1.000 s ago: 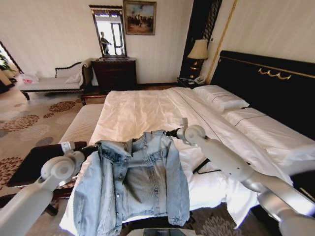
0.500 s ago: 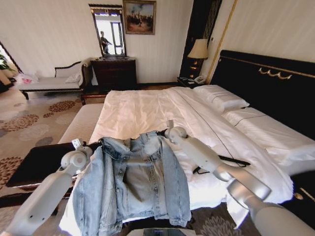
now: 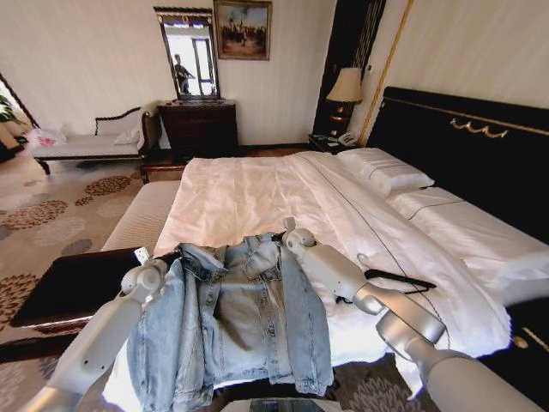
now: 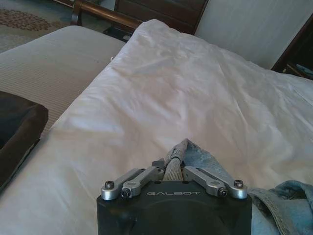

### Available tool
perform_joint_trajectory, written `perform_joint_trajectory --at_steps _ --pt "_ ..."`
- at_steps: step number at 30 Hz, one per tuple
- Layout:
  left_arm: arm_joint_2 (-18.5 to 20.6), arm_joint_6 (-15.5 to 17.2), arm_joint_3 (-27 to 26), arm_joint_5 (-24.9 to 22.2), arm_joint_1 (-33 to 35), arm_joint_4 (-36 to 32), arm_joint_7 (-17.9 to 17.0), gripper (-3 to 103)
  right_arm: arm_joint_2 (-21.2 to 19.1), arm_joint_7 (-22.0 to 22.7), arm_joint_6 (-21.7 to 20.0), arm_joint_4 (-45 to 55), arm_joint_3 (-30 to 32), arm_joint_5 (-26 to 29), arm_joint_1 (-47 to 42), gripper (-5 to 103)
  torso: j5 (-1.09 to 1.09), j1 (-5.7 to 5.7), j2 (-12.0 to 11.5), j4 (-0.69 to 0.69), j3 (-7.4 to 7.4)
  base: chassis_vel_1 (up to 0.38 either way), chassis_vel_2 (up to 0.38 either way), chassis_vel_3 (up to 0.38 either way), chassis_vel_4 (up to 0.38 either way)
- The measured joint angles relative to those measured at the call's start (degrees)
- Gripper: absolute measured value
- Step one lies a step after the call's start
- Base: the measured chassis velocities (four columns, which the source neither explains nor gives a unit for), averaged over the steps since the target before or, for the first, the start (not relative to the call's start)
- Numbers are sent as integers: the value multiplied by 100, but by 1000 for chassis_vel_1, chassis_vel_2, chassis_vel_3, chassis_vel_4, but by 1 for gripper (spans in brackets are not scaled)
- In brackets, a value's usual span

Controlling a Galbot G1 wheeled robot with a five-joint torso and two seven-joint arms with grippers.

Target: Pick up the clothes from the bed and hang them on the clothes hanger.

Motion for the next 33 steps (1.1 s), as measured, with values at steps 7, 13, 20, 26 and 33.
perform_joint_trajectory --at_steps 7,13,20,26,33 --pt "195 80 -381 220 334 -275 124 35 -209 -111 202 262 24 -444 -104 28 0 0 0 0 0 0 0 0 0" --pt "413 -155 -870 435 925 -770 526 57 -567 -79 407 632 136 -729 -204 49 0 0 0 2 0 0 0 0 0" --pt "480 -442 -1210 664 1306 -1063 901 85 -1020 -136 656 1020 225 -855 -331 77 2 -1 1 -1 -1 0 0 0 0" --pt "504 -690 -1303 831 1386 -1187 1134 100 -1313 -185 811 1671 314 -707 -622 99 0 -1 1 0 -1 0 0 0 0" --pt "250 -1015 -2381 2221 2565 -1847 1276 100 -1716 -444 1493 2354 660 -1172 -1285 100 2 -1 1 -2 -1 0 0 0 0"
